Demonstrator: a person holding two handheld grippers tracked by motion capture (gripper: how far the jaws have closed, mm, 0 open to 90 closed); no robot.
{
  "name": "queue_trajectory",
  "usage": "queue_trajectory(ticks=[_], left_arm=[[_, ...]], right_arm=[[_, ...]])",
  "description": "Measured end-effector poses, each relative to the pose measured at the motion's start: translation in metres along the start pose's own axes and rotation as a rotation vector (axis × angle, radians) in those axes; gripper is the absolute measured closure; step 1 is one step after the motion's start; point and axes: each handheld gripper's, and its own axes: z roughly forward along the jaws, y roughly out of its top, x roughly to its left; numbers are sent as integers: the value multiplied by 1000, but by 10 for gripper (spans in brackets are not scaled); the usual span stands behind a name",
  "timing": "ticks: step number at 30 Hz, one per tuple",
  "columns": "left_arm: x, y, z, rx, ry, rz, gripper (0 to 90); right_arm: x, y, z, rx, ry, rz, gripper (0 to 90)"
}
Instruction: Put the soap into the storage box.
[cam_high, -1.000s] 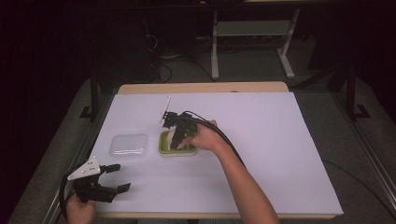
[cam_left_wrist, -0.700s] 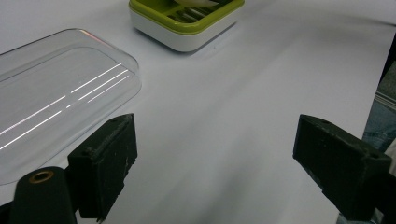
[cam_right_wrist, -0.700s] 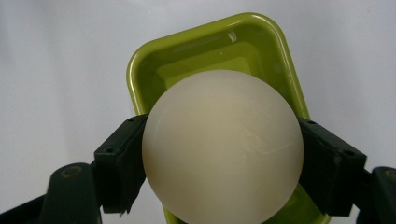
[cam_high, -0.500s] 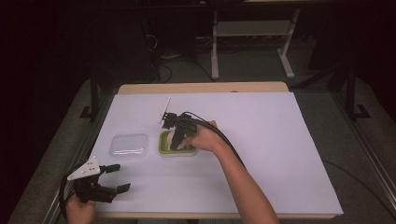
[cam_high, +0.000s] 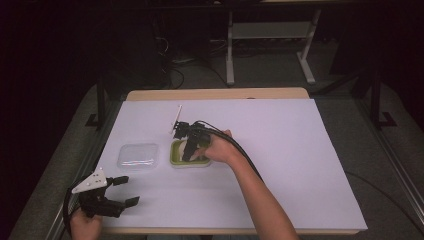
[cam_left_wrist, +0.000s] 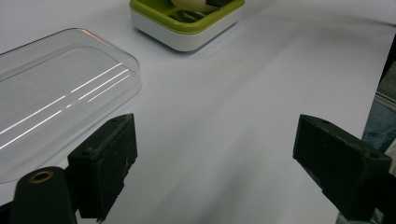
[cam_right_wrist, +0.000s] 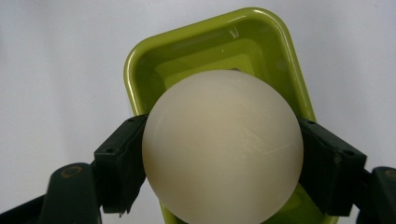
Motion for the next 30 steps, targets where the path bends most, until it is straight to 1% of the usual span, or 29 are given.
queue_trajectory(ticks=[10,30], left_arm=[[0,0,0,0,0,-1,129],[-1,0,0,-4,0,-5,129]], right_arm=[[0,0,1,4,5,1,235],[-1,0,1,10,-5,7,233]])
